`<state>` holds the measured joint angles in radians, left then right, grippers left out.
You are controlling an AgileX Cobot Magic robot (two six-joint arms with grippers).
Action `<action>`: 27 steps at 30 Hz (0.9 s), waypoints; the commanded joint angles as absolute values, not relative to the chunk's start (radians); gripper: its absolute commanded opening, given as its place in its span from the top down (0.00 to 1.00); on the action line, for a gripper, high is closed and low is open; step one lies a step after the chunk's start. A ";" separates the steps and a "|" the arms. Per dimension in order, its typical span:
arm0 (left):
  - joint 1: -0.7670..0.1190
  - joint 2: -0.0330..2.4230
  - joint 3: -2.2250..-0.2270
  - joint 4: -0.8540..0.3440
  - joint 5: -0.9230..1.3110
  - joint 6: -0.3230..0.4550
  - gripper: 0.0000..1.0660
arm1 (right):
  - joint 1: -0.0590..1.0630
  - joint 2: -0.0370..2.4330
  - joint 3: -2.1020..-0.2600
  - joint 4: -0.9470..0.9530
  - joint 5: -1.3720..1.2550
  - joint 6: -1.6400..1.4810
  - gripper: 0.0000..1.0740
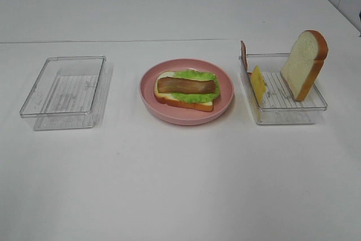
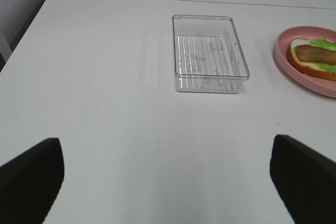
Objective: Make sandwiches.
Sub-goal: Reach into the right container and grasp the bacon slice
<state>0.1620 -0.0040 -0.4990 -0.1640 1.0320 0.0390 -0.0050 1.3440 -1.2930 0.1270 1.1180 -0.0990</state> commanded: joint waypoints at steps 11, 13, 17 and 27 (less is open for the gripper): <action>0.166 -0.026 -0.498 -0.169 1.033 0.036 0.06 | 0.050 1.864 -1.911 0.192 1.280 -0.085 0.13; 0.166 -0.026 -0.498 -0.169 1.033 0.036 0.06 | 0.081 1.922 -1.970 0.205 1.280 -0.060 0.13; 0.166 -0.026 -0.498 -0.170 1.033 0.036 0.06 | 0.146 2.059 -2.093 0.232 1.279 -0.028 0.13; 0.166 -0.026 -0.498 -0.172 1.033 0.036 0.06 | 0.196 2.262 -2.227 0.273 1.277 -0.009 0.13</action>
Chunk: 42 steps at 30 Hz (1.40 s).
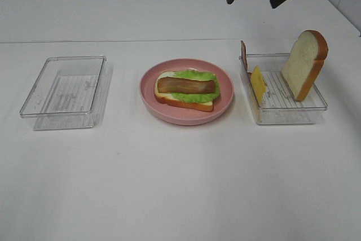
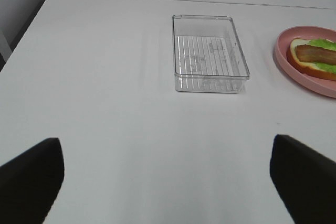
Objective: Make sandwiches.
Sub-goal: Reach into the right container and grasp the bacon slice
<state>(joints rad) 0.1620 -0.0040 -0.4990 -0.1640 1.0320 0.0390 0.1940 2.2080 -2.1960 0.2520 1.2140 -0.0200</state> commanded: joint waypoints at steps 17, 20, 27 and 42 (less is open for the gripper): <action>0.166 -0.026 -0.498 -0.172 1.033 0.036 0.06 | 0.192 2.419 -2.263 0.276 1.201 -0.012 0.13; 0.166 -0.026 -0.498 -0.172 1.033 0.036 0.06 | 0.192 2.438 -2.263 0.275 1.200 -0.013 0.13; 0.166 -0.026 -0.498 -0.172 1.033 0.036 0.06 | 0.192 2.449 -2.263 0.265 1.150 -0.014 0.13; 0.166 -0.026 -0.498 -0.172 1.033 0.036 0.06 | 0.192 2.452 -2.262 0.245 1.149 -0.013 0.21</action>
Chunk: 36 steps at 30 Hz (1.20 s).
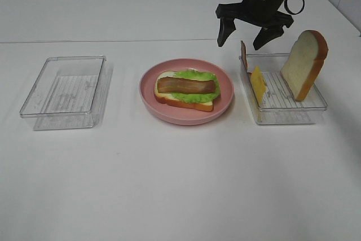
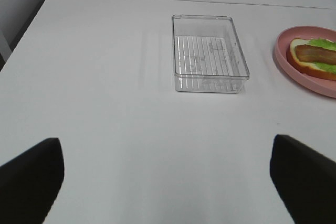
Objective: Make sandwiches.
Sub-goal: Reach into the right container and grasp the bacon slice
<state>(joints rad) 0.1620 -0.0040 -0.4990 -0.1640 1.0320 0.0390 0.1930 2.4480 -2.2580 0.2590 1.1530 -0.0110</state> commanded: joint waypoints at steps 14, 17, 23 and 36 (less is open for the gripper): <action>0.166 -0.026 -0.498 -0.172 1.033 0.036 0.06 | 0.192 2.469 -2.263 0.239 1.166 -0.013 0.29; 0.166 -0.026 -0.498 -0.172 1.033 0.036 0.06 | 0.192 2.469 -2.263 0.237 1.168 -0.013 0.36; 0.166 -0.026 -0.498 -0.172 1.033 0.036 0.06 | 0.192 2.469 -2.263 0.225 1.164 -0.014 0.43; 0.166 -0.026 -0.498 -0.172 1.033 0.036 0.06 | 0.192 2.469 -2.263 0.222 1.161 -0.014 0.43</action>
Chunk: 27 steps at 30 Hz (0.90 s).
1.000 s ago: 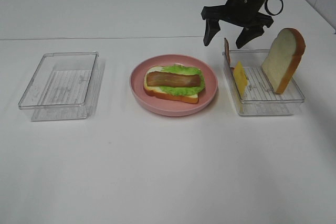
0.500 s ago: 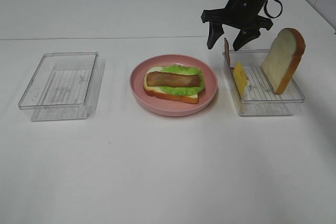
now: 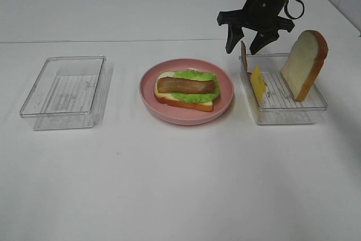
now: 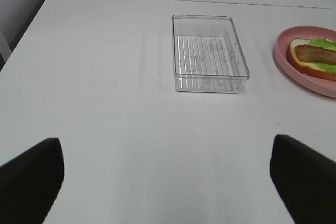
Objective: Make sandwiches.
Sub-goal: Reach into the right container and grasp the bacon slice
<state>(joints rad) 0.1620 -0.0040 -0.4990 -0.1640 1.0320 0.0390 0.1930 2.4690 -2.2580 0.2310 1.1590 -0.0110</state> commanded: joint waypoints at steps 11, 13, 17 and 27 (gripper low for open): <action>0.166 -0.026 -0.498 -0.172 1.033 0.036 0.06 | 0.192 2.469 -2.262 0.185 1.161 -0.010 0.50; 0.166 -0.026 -0.498 -0.172 1.033 0.036 0.06 | 0.192 2.469 -2.262 0.185 1.159 -0.010 0.52; 0.166 -0.026 -0.498 -0.172 1.033 0.036 0.06 | 0.192 2.469 -2.262 0.185 1.158 -0.010 0.57; 0.166 -0.026 -0.498 -0.172 1.033 0.036 0.06 | 0.192 2.469 -2.262 0.184 1.172 -0.009 1.00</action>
